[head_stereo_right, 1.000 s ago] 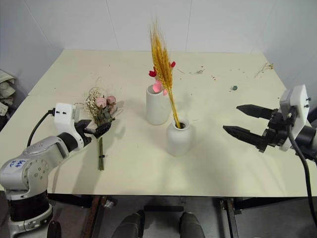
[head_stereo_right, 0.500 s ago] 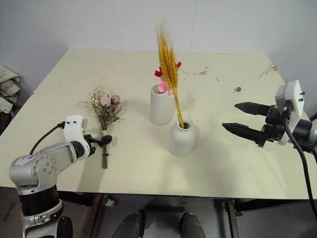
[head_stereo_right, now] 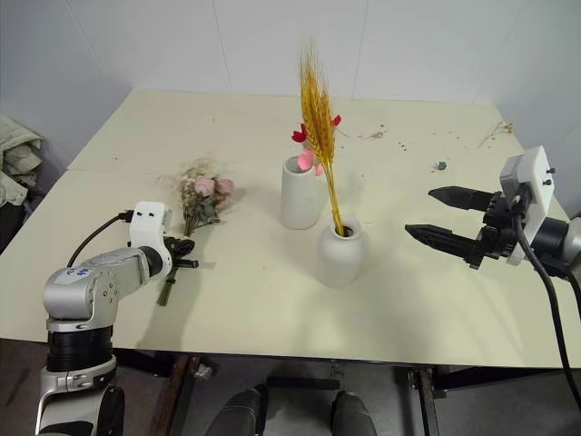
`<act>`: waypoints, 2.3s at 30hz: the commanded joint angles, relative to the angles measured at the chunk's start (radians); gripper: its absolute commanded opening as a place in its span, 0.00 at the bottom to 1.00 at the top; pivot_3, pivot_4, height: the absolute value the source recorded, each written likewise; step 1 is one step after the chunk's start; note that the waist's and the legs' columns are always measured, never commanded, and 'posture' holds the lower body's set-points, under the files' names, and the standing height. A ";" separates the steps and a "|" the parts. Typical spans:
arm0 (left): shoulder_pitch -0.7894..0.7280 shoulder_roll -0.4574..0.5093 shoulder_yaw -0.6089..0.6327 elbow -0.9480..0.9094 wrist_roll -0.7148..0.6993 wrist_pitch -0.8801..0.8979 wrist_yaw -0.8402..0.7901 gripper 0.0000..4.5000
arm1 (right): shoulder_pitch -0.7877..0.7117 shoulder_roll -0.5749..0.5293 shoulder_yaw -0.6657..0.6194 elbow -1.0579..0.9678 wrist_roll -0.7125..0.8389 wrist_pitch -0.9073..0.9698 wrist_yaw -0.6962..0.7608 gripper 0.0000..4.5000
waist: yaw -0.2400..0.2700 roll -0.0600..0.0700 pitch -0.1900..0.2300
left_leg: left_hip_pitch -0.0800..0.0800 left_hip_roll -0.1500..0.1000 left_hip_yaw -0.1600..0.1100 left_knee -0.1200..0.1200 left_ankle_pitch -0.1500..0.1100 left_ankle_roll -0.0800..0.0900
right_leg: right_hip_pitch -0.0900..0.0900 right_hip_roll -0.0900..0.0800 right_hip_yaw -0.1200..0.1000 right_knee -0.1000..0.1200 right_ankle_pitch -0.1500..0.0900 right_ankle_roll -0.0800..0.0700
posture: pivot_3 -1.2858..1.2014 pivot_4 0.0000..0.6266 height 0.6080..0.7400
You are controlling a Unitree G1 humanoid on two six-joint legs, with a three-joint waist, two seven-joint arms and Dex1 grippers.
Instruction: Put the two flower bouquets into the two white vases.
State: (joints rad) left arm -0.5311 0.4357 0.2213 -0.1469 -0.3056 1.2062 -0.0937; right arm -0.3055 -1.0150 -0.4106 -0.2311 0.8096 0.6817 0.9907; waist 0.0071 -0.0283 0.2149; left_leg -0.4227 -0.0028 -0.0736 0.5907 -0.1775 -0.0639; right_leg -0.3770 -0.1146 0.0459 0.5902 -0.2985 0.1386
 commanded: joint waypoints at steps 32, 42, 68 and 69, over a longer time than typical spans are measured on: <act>-0.836 -0.277 0.157 1.225 -0.188 -1.424 -0.772 0.01 | 0.175 0.158 -0.166 -0.223 0.023 -0.063 -0.160 1.00 | 0.016 -0.001 0.001 | -0.003 0.001 0.003 -0.003 -0.003 0.004 | -0.002 0.001 -0.001 -0.004 0.011 0.025 | 0.52 0.24 1.00; -0.938 -0.334 0.207 1.344 -0.182 -1.444 -0.787 0.01 | 0.280 0.186 -0.238 -0.308 0.049 -0.061 -0.218 1.00 | 0.016 -0.001 0.001 | -0.003 0.001 0.003 -0.002 -0.004 0.003 | -0.002 0.001 -0.001 -0.004 0.011 0.025 | 0.52 0.24 1.00; -0.871 -0.390 0.186 1.446 -0.041 -1.468 -0.661 0.01 | 0.347 0.214 -0.245 -0.388 0.093 -0.072 -0.317 1.00 | 0.017 -0.001 0.001 | -0.003 0.001 0.002 0.000 -0.004 0.003 | -0.002 0.001 -0.001 -0.003 0.011 0.026 | 0.52 0.24 1.00; -0.868 -0.391 0.183 1.447 -0.035 -1.465 -0.663 0.01 | 0.344 0.214 -0.242 -0.388 0.094 -0.072 -0.320 1.00 | 0.017 -0.001 0.001 | -0.003 0.001 0.002 0.000 -0.004 0.003 | -0.002 0.001 -0.001 -0.003 0.011 0.026 | 0.52 0.24 1.00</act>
State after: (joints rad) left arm -1.3942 0.0494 0.4092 1.3126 -0.3493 -0.2507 -0.7546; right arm 0.0483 -0.8057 -0.6362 -0.5888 0.8867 0.6314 0.6827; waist 0.0246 -0.0296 0.2157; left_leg -0.4257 -0.0019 -0.0711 0.5903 -0.1812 -0.0606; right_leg -0.3788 -0.1131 0.0450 0.5872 -0.2875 0.1643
